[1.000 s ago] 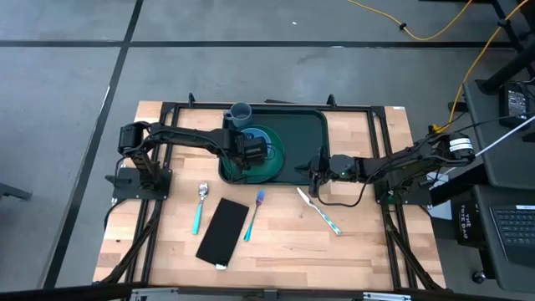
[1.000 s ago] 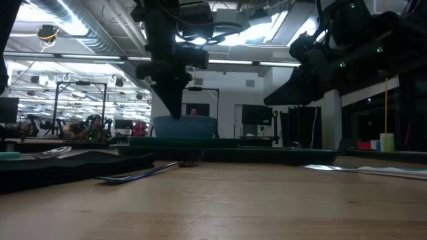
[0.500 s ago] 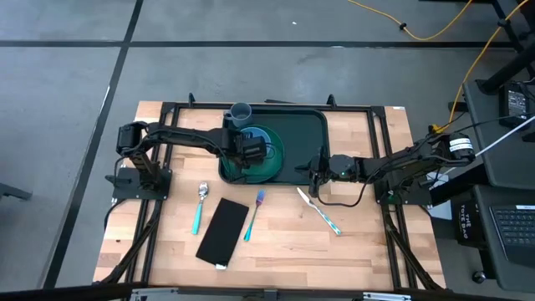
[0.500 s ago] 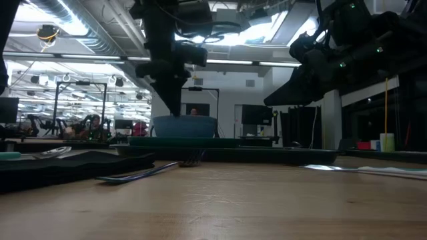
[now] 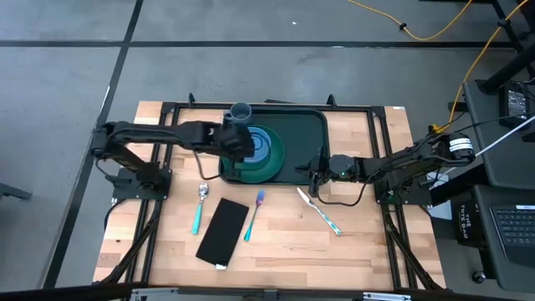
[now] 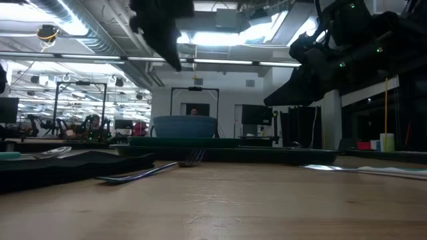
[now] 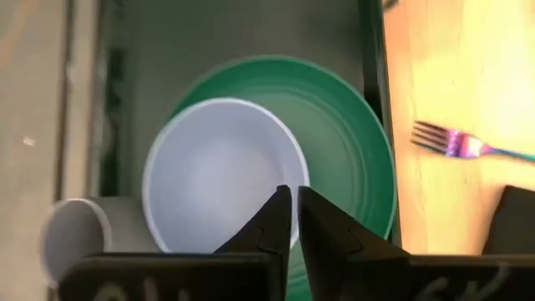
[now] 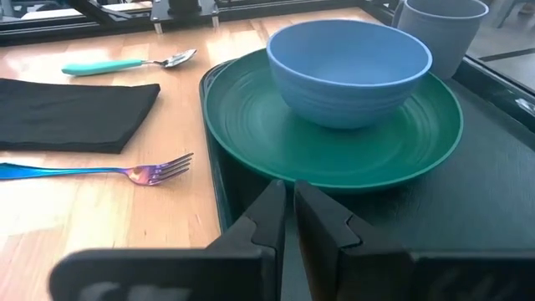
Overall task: Set up tray
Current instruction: Put the black table napkin on the black serving tray to the top right of the green plate
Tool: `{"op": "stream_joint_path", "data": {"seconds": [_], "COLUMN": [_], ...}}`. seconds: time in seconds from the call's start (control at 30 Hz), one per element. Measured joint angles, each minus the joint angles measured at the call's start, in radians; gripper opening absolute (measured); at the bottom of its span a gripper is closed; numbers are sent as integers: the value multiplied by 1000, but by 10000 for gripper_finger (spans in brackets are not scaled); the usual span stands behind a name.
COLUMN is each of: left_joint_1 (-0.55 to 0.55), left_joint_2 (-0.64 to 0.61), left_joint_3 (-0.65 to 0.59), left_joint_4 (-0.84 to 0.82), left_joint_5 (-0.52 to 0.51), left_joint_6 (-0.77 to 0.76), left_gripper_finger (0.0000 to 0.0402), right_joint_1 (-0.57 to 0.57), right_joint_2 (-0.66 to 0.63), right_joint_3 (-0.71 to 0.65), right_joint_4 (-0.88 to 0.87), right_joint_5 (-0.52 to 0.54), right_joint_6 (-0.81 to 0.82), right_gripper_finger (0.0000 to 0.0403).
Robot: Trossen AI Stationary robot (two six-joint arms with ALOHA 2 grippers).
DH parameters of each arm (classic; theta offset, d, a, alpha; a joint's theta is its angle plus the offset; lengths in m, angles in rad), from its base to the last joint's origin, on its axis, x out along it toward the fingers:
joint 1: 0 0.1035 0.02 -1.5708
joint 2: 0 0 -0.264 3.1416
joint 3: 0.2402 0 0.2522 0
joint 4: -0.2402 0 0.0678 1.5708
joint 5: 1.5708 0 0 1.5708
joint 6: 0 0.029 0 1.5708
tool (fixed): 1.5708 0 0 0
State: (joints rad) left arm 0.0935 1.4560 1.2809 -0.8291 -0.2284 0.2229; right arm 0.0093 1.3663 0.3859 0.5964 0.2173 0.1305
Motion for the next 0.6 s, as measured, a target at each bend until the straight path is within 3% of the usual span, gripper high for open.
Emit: {"op": "stream_joint_path", "data": {"seconds": [0.17,0.6], "left_joint_1": [-64,-203], "left_joint_2": [-125,-468], "left_joint_3": [-109,-586], "left_joint_4": [61,472], "left_joint_5": [-99,-61], "left_joint_6": [-44,-220], "left_gripper_finger": [3,1], "right_joint_1": [2,35], "right_joint_2": [0,1], "right_joint_3": [0,0], "right_joint_4": [-32,-52], "right_joint_5": [0,0], "right_joint_6": [39,48], "right_gripper_finger": [36,36]}}
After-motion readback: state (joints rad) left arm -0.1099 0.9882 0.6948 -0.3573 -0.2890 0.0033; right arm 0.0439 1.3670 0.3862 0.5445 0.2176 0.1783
